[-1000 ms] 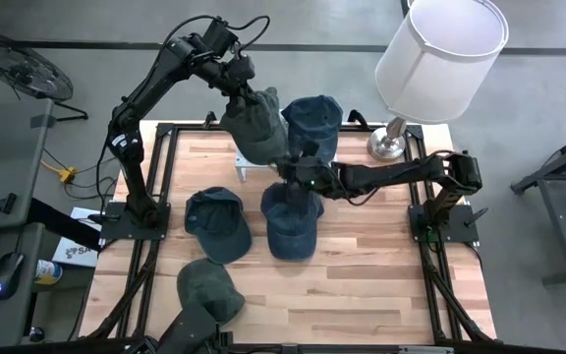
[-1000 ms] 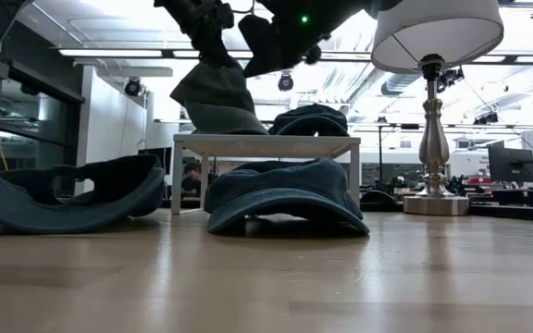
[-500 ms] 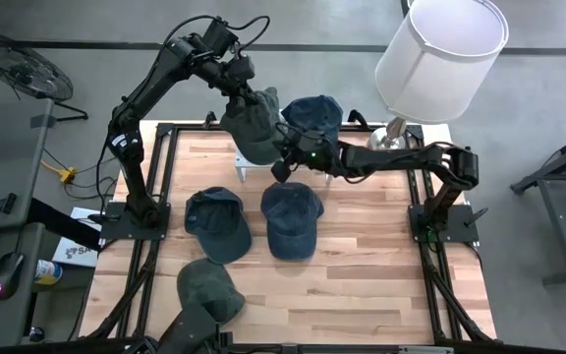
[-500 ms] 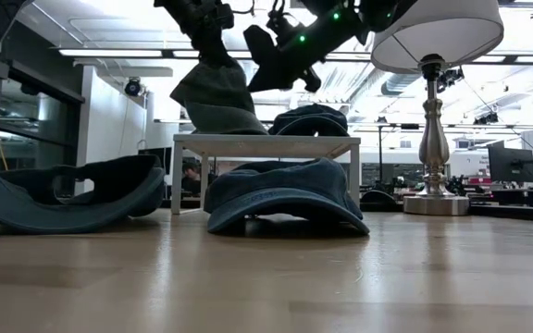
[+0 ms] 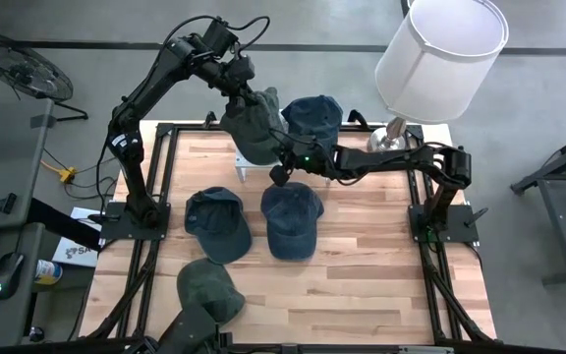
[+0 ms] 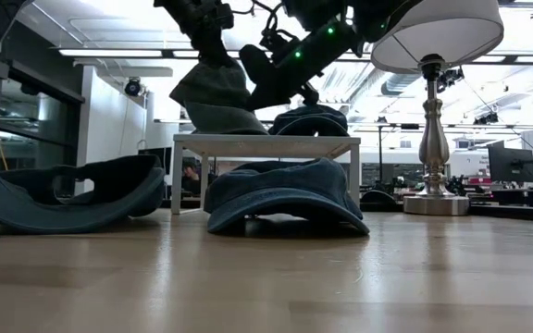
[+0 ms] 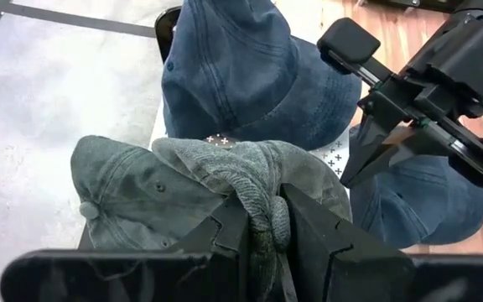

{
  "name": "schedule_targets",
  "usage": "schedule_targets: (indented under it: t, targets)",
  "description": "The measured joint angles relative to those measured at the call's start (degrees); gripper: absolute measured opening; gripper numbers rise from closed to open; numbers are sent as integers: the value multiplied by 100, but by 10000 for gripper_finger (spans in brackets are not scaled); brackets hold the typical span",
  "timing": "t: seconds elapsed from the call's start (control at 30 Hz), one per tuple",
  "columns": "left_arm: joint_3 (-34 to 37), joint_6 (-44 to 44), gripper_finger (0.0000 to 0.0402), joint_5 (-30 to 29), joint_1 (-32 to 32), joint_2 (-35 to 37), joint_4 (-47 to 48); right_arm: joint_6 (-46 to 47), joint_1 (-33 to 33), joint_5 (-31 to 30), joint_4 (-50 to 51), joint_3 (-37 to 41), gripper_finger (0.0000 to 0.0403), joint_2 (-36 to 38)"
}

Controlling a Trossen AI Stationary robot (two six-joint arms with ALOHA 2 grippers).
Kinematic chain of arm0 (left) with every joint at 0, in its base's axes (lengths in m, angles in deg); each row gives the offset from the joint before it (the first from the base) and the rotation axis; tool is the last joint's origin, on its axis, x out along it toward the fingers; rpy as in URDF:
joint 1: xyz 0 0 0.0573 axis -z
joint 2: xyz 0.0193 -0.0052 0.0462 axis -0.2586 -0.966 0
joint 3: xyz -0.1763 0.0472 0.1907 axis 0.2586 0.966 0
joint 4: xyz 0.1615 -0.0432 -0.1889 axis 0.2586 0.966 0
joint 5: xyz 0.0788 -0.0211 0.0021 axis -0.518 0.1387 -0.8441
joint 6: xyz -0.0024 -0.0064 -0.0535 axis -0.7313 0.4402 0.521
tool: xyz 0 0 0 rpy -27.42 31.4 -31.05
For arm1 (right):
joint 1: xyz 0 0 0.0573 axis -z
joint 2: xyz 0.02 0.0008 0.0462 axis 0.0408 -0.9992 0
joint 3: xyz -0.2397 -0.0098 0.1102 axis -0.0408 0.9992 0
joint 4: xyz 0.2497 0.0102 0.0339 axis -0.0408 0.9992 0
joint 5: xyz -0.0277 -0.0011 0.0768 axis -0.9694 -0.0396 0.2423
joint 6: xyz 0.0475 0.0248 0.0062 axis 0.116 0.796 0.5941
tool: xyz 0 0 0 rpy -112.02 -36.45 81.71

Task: Pick & Place hat
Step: Stack the right gray cap on top of the gray cap on the shelf

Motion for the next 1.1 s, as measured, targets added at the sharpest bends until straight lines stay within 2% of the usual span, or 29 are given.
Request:
schedule_targets:
  t: [0.93,1.1]
  targets:
    - [0,0,58,13,2,0,-7,30,35,10,620,-2,0,-35]
    - [1,9,67,248,2,0,-4,111,35,11,647,-2,0,-35]
